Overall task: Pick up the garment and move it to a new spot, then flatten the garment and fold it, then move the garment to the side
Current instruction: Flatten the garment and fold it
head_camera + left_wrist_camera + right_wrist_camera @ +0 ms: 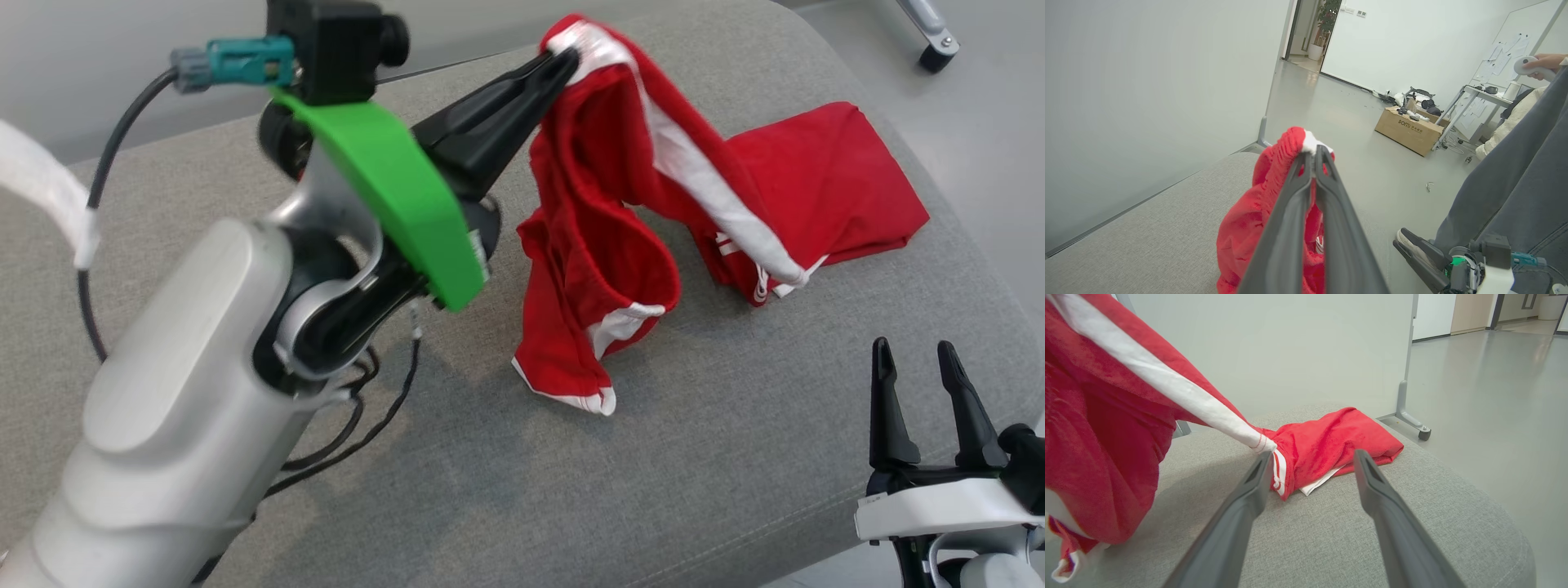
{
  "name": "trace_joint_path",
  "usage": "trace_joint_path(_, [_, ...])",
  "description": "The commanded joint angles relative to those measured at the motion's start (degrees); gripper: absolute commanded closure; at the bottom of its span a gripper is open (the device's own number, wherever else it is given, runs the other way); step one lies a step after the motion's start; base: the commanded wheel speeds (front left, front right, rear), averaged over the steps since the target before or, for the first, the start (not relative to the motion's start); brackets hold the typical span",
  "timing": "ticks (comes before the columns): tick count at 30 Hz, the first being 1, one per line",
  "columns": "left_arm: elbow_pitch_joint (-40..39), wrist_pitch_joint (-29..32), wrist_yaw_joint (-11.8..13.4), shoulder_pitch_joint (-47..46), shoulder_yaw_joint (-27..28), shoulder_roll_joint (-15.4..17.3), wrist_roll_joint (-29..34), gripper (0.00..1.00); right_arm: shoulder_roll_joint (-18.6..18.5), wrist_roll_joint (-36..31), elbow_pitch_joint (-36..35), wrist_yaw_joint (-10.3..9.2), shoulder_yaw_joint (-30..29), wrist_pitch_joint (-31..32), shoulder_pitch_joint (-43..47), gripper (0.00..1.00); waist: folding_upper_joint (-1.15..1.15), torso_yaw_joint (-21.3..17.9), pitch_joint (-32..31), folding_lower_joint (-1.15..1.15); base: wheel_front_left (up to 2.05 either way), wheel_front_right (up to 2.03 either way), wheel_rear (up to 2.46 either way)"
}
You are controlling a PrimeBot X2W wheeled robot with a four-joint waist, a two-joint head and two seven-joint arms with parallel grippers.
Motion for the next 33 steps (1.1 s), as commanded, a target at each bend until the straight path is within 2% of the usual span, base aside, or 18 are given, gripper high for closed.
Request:
trace_joint_path(1, [-0.94, 0.57, 0.83, 3.68, 0.06, 2.24, -0.64, 1.00, -0.15, 0.14, -0.06, -0.06, -0.26, -0.14, 0.92, 0.00, 0.00, 0.51, -0.39, 0.00, 0.00, 0.00, 0.00])
trace_joint_path(6, [-5.56, 0.70, 3.53, 18.00, 0.94, 11.40, -1.89, 1.00, -0.15, -0.64, -0.21, -0.05, -1.05, -0.14, 1.81, 0.00, 0.00, 2.27, -0.74, 0.00, 0.00, 0.00, 0.00])
trace_joint_path(7, [-5.56, 0.70, 3.53, 18.00, 0.94, 11.40, -1.89, 1.00, -0.15, -0.64, -0.21, -0.05, -1.05, -0.14, 1.81, 0.00, 0.00, 2.27, -0.74, 0.00, 0.00, 0.00, 0.00])
trace_joint_path(10, [-7.48, -1.22, 5.39, 27.44, 2.73, 16.38, -3.06, 1.00, -0.14, -1.48, -0.29, -0.06, -1.33, -0.14, 2.56, 0.00, 0.00, 4.14, -0.73, 0.00, 0.00, 0.00, 0.00])
trace_joint_path(13, [-7.98, -4.08, 6.97, 35.96, 4.33, 19.95, -3.73, 1.00, -0.14, -2.30, -0.39, -0.05, -1.49, -0.14, 3.02, 0.00, 0.00, 6.59, -0.72, 0.00, 0.00, 0.00, 0.00])
trace_joint_path(15, [-7.53, -6.34, 7.15, 40.38, 4.51, 21.06, -3.16, 1.00, -0.15, -2.71, -0.53, -0.05, -1.51, -0.14, 3.06, 0.00, 0.00, 8.39, -0.54, 0.00, 0.00, 0.00, 0.00])
trace_joint_path(18, [-5.50, -9.84, 5.94, 45.20, 3.78, 19.67, -3.91, 1.00, -0.15, -3.64, -0.73, -0.05, -1.50, -0.14, 2.76, 0.00, 0.00, 11.26, -0.35, 0.00, 0.00, 0.00, 0.00])
trace_joint_path(22, [0.59, -15.94, 2.90, 46.92, 1.85, 17.29, -0.03, 1.00, -0.16, -5.07, -0.86, -0.06, -0.91, -0.14, 2.13, 0.00, 0.00, 14.41, -0.26, 0.00, 0.00, 0.00, 0.00])
trace_joint_path(26, [7.78, -20.29, 0.16, 46.00, 0.11, 12.78, 0.83, 1.00, -0.15, -6.18, -0.93, -0.06, -1.04, -0.14, 2.27, 0.00, 0.00, 17.13, -0.40, 0.00, 0.00, 0.00, 0.00])
trace_joint_path(30, [13.95, -22.63, -2.22, 43.67, -1.21, 9.95, 1.47, 1.00, -0.16, -6.77, -0.79, -0.06, -1.10, -0.14, 2.52, 0.00, 0.00, 18.82, -0.63, 0.00, 0.00, 0.00, 0.00])
trace_joint_path(33, [17.39, -24.48, -3.11, 42.63, -1.30, 8.32, 0.61, 1.00, -0.16, -7.09, -0.76, -0.06, -0.83, -0.14, 2.94, 0.00, 0.00, 19.40, -0.98, 0.00, 0.00, 0.00, 0.00])
